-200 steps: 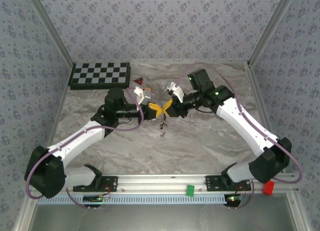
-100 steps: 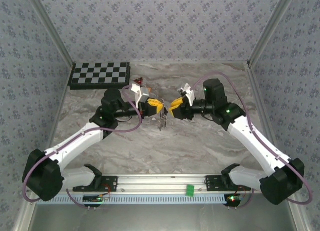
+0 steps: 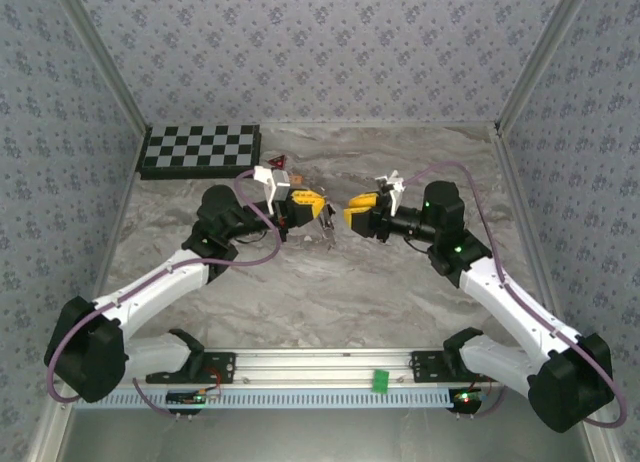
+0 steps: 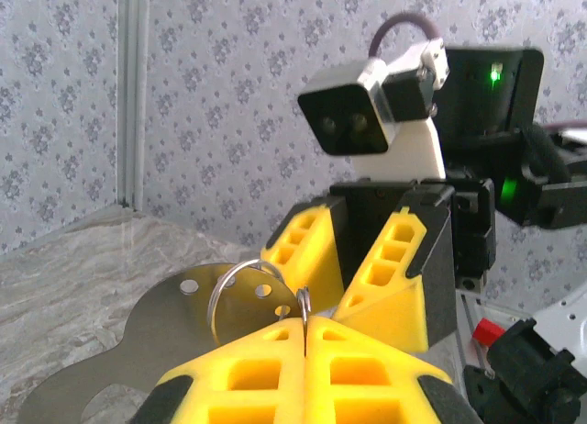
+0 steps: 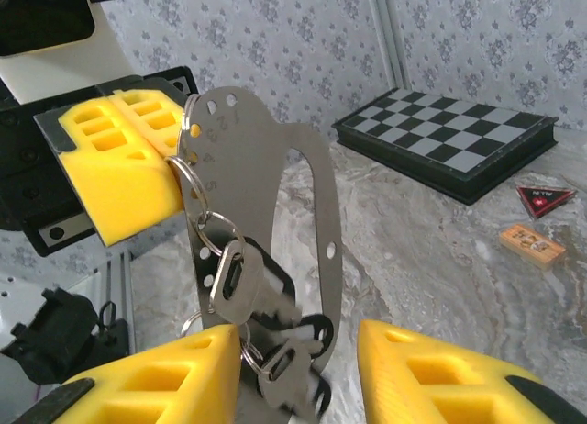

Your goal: Put the keys on the keyring

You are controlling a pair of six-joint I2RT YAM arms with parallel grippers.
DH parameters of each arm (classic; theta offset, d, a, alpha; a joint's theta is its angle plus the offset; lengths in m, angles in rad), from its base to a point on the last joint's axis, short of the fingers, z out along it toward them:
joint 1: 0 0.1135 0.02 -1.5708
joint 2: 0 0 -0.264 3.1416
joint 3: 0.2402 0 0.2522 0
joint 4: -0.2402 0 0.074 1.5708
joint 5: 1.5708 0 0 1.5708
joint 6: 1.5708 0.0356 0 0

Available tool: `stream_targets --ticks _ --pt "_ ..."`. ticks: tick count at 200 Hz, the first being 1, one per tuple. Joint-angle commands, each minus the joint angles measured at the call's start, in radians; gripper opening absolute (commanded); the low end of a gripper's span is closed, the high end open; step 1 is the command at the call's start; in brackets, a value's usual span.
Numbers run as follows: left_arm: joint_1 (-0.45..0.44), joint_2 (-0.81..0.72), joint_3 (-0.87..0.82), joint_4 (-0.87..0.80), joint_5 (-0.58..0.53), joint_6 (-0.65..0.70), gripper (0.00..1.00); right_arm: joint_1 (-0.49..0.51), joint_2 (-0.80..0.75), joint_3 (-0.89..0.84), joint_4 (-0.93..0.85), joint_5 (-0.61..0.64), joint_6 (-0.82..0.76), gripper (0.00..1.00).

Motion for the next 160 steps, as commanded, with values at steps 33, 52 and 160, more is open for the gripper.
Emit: stream_targets --ticks 33,52,160 --pt "-0.008 0.010 -0.001 0.146 -0.017 -0.051 0.00 -0.003 0.045 -0.034 0.324 -0.041 0.180 0.40" --pt "-0.009 0.010 -0.002 0.146 -0.014 -0.051 0.00 -0.001 0.068 -0.032 0.369 -0.048 0.211 0.41" --pt "-0.014 0.016 0.002 0.142 -0.010 -0.046 0.00 0.029 0.158 -0.004 0.450 -0.126 0.269 0.31"
